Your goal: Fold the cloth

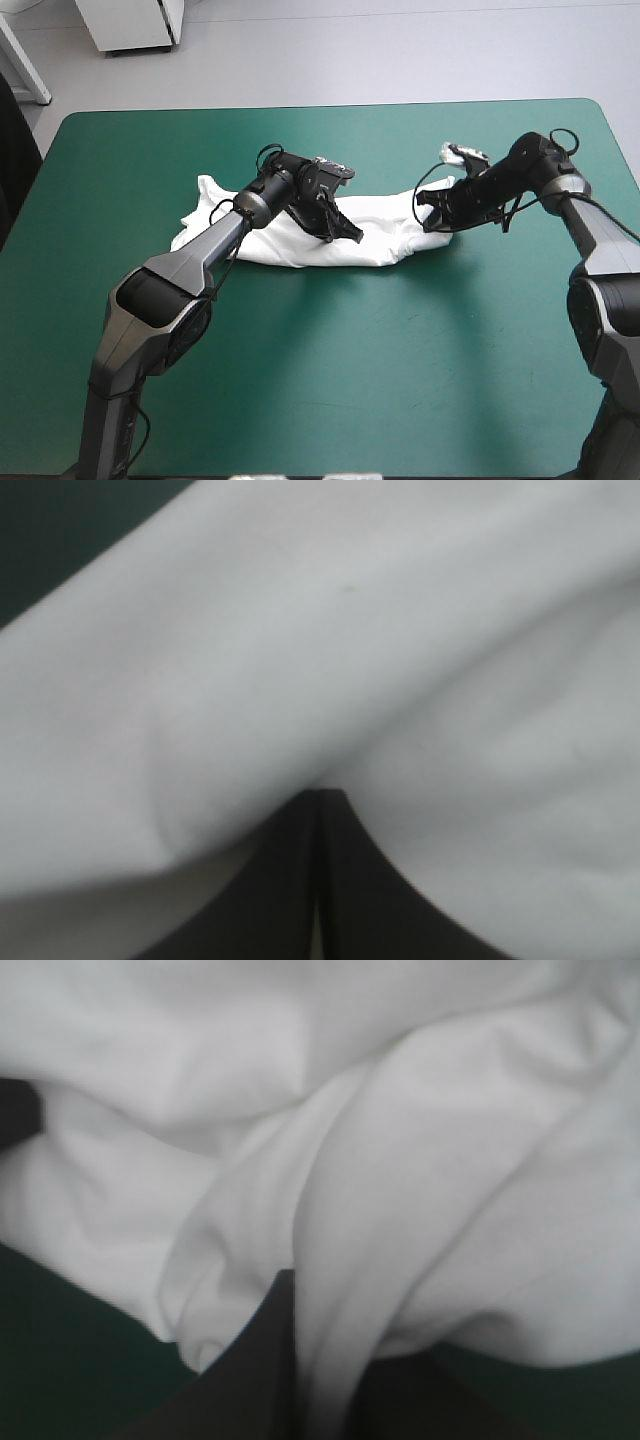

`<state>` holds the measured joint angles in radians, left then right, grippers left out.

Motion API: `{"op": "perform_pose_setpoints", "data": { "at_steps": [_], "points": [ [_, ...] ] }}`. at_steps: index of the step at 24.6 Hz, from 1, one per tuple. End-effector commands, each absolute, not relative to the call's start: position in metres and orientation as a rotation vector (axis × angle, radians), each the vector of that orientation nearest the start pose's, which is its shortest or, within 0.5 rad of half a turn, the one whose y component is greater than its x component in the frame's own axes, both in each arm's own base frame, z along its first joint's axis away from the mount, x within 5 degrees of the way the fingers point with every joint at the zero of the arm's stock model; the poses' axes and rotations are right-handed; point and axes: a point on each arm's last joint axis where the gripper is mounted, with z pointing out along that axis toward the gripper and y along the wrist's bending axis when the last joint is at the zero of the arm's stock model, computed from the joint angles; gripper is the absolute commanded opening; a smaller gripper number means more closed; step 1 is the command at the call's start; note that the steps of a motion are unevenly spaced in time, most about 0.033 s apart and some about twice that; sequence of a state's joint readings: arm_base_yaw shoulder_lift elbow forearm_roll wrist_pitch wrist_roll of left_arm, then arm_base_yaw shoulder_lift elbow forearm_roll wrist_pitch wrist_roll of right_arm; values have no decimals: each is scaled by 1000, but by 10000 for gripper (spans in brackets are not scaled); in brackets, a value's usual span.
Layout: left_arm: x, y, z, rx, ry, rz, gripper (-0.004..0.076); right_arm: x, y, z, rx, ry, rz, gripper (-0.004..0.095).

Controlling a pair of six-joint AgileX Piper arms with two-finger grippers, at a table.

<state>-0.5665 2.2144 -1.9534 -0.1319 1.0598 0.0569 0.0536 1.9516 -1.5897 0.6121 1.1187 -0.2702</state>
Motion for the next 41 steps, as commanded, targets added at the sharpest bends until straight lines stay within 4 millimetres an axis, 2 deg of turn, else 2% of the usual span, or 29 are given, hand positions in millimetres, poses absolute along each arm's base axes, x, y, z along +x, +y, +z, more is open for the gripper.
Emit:
{"op": "perform_pose_setpoints", "data": {
  "at_steps": [1, 6, 9, 11, 15, 19, 20, 23, 27, 30, 32, 37, 39, 41],
  "points": [
    [395, -273, 244, 797, 2649, -357, -9, 394, 80, 325, -224, 2579, 873, -17],
    [395, -273, 244, 795, 2647, -360, -9, 383, 97, 370, -325, 2465, 940, -17],
    [395, -273, 244, 794, 2648, -363, -9, 375, 119, 389, -397, 2384, 1071, -17],
    [395, -273, 244, 795, 2649, -363, -9, 371, 130, 393, -442, 2372, 1080, -17],
    [394, -267, 245, 789, 2685, -296, -9, 372, 132, 394, -435, 2364, 1085, -17],
    [377, -248, 269, 784, 2703, -219, -9, 373, 131, 394, -425, 2354, 1080, -16],
    [364, -235, 281, 784, 2697, -159, -9, 373, 132, 395, -421, 2349, 1083, -16],
    [335, -202, 284, 764, 2715, -9, -9, 373, 132, 398, -439, 2323, 1075, -16],
    [279, -151, 299, 682, 2720, -30, -9, 371, 140, 412, -485, 2262, 1049, -16],
    [232, -109, 313, 570, 2707, -62, -9, 367, 156, 418, -527, 2224, 1031, -16],
    [197, -85, 326, 504, 2638, -80, -9, 363, 170, 420, -548, 2199, 1037, -16],
    [125, -47, 357, 364, 2388, -133, -9, 363, 211, 410, -573, 2147, 1056, -16],
    [107, -35, 359, 308, 2386, -104, -9, 362, 228, 402, -591, 2144, 1067, -16],
    [97, -28, 359, 287, 2417, -59, -9, 363, 243, 395, -619, 2141, 1073, -16]
  ]
}}
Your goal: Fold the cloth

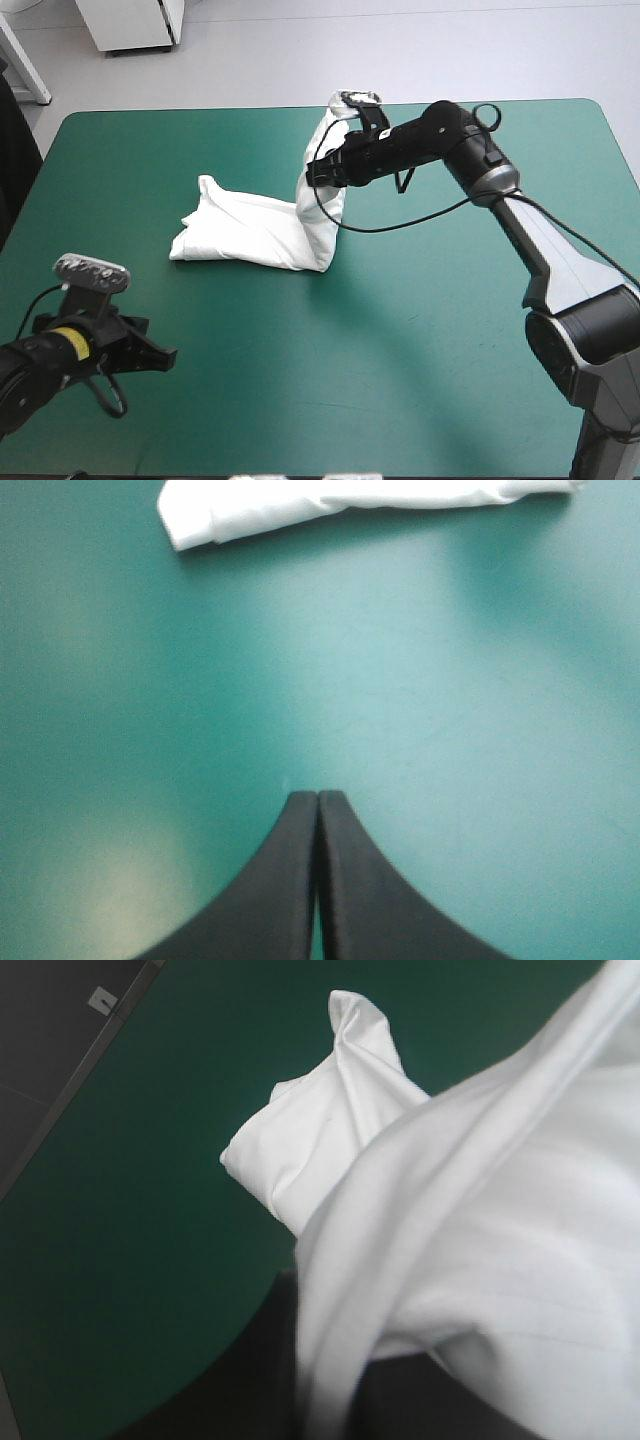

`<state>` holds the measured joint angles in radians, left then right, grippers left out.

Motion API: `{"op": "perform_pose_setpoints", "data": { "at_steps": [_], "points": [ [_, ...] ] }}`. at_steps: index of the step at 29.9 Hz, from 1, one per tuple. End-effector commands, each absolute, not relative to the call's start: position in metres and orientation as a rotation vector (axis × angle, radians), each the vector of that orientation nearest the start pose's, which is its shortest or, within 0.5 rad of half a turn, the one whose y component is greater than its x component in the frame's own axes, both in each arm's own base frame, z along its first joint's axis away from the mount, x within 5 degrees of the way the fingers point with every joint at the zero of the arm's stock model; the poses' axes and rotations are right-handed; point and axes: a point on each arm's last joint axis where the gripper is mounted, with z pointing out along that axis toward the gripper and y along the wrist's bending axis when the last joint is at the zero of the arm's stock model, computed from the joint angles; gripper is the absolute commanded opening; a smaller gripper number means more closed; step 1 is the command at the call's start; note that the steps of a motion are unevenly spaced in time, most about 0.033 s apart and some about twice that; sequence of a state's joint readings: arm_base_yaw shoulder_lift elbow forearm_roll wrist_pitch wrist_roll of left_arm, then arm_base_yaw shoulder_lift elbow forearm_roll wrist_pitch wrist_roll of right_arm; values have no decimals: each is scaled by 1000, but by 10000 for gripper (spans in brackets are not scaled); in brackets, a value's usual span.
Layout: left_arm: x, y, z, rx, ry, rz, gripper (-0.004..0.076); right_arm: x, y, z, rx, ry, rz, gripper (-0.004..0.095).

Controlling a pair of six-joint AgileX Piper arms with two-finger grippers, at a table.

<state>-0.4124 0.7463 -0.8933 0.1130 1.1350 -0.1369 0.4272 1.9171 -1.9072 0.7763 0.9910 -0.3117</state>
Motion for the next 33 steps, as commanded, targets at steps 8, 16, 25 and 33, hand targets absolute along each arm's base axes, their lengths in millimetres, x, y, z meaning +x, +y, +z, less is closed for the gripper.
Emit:
{"op": "perform_pose_setpoints", "data": {
  "at_steps": [8, 16, 25, 33],
  "points": [
    [82, -23, 365, 162, 2369, -153, -9, 368, 312, 377, -739, 2121, 1086, -15],
    [88, -30, 362, 181, 2403, -202, -9, 391, 342, 342, -702, 2181, 1110, -12],
    [92, -36, 362, 180, 2406, -266, -9, 386, 367, 323, -733, 2199, 1194, 299],
    [92, -36, 362, 175, 2406, -268, -9, 368, 380, 328, -834, 2172, 1294, 415]
  ]
}}
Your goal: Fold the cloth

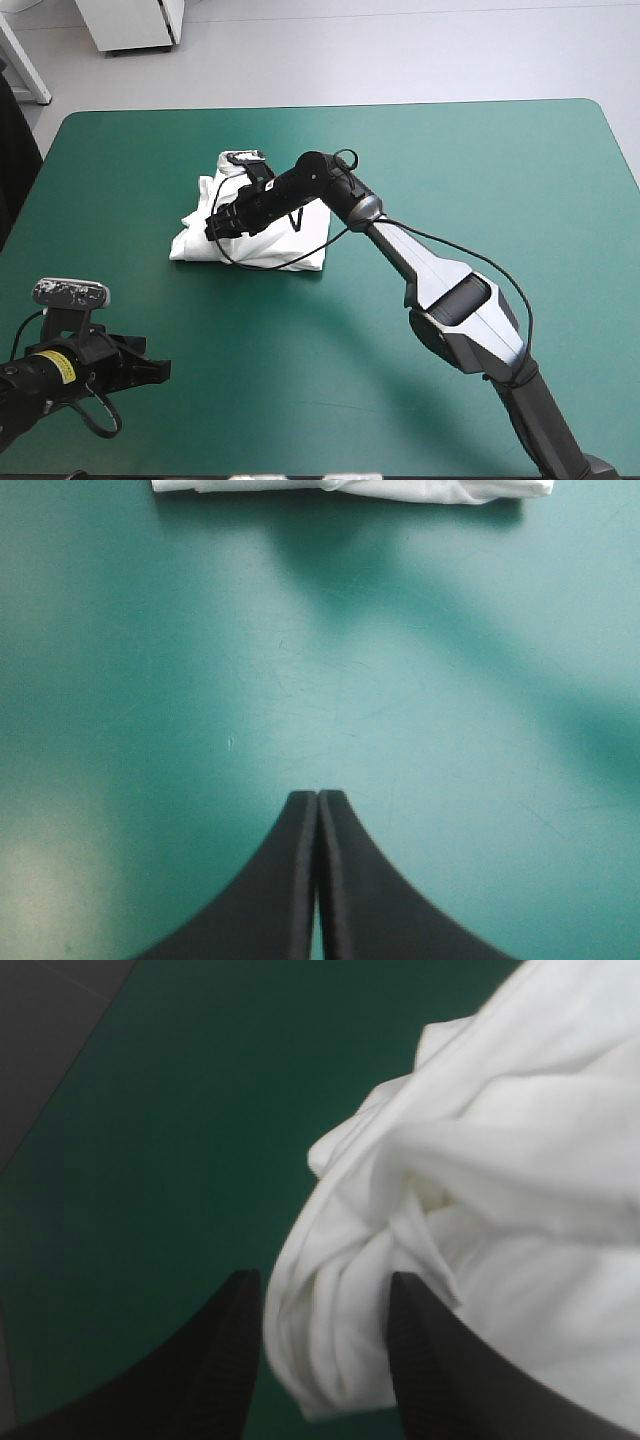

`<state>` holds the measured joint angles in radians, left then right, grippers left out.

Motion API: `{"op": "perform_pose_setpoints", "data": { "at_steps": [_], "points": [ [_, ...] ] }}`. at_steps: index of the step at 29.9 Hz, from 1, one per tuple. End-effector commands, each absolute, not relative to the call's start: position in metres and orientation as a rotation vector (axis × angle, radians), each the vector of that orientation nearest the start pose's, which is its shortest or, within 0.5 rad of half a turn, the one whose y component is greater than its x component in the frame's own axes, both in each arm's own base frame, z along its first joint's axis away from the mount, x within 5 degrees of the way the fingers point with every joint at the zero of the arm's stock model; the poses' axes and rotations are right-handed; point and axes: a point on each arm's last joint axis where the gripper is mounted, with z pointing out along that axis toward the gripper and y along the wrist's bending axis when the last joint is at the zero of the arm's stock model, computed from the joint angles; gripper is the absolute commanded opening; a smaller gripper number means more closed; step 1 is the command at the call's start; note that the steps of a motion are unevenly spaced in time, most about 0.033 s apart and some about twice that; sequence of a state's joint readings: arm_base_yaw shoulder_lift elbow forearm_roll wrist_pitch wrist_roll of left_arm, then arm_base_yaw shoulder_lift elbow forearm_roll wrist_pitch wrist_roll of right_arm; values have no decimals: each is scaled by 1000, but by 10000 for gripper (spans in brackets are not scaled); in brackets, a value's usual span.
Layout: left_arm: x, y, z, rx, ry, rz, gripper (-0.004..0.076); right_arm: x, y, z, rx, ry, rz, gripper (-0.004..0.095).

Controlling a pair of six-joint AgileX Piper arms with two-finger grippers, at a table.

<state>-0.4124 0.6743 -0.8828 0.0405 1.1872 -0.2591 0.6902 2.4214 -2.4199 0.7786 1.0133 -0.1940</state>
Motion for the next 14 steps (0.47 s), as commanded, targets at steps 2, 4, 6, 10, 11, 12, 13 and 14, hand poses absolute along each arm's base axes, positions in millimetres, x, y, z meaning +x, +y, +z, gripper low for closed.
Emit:
{"op": "perform_pose_setpoints", "data": {
  "at_steps": [2, 4, 6, 10, 11, 12, 13, 14],
  "points": [
    [91, -37, 362, 169, 2412, -275, -9, 366, 378, 338, -862, 2148, 1279, 415],
    [91, -37, 361, 168, 2416, -288, -9, 364, 375, 349, -881, 2127, 1240, 415],
    [90, -38, 361, 168, 2418, -300, -9, 363, 370, 360, -885, 2120, 1179, 415],
    [90, -39, 361, 165, 2420, -306, -9, 367, 351, 370, -888, 2179, 1048, 415],
    [90, -38, 361, 165, 2419, -304, -9, 369, 345, 371, -884, 2210, 1017, 415],
    [90, -38, 361, 165, 2419, -304, -9, 372, 338, 369, -882, 2247, 983, 415],
    [90, -38, 361, 165, 2419, -304, -9, 375, 334, 369, -836, 2270, 974, 415],
    [90, -38, 361, 168, 2419, -303, -9, 379, 328, 372, -789, 2286, 970, 415]
  ]
}}
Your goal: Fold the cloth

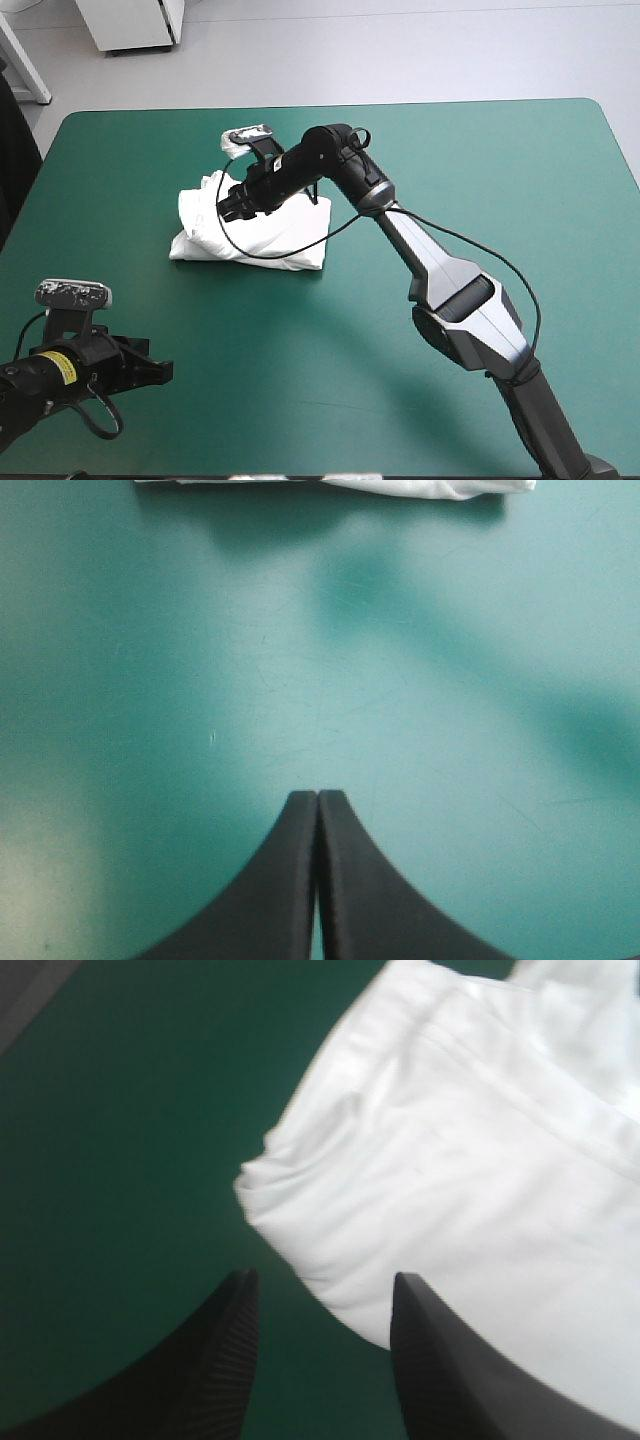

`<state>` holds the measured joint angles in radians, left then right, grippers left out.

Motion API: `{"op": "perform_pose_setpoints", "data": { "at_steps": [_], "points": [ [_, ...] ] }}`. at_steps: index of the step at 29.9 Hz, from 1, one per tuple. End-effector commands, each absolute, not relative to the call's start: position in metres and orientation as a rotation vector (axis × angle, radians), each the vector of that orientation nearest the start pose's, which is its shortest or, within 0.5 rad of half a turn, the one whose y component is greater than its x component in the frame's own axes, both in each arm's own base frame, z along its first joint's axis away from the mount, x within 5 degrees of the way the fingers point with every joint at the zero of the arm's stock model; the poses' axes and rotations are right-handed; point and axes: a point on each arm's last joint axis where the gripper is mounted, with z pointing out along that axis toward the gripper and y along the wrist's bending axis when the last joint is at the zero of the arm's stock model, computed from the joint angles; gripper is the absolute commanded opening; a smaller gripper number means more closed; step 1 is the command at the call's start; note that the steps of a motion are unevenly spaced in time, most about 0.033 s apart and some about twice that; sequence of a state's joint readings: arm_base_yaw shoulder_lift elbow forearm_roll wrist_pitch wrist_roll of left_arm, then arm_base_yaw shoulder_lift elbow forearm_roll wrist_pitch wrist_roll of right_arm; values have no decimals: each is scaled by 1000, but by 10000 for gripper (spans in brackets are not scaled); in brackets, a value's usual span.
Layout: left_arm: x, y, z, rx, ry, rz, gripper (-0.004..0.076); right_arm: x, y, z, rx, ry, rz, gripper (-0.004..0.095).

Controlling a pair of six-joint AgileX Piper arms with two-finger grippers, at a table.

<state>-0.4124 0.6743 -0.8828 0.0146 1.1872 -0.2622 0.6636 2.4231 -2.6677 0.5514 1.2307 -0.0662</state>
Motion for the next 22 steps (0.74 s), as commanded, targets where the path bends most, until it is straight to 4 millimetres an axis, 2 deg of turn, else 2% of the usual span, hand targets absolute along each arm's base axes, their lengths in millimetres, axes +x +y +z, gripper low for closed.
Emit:
{"op": "perform_pose_setpoints", "data": {
  "at_steps": [1, 5, 9, 13, 18, 22],
  "points": [
    [90, -38, 361, 170, 2419, -302, -9, 383, 323, 373, -750, 2299, 963, 415],
    [90, -39, 361, 172, 2420, -312, -9, 391, 303, 384, -681, 2294, 937, 415],
    [90, -39, 361, 170, 2420, -313, -9, 395, 285, 388, -636, 2328, 809, 415],
    [90, -38, 361, 170, 2418, -300, -9, 389, 271, 371, -641, 2452, 655, 415],
    [90, -38, 361, 170, 2418, -300, -9, 382, 261, 345, -662, 2577, 547, 415],
    [90, -38, 361, 170, 2418, -300, -9, 387, 258, 321, -637, 2634, 538, 415]
  ]
}}
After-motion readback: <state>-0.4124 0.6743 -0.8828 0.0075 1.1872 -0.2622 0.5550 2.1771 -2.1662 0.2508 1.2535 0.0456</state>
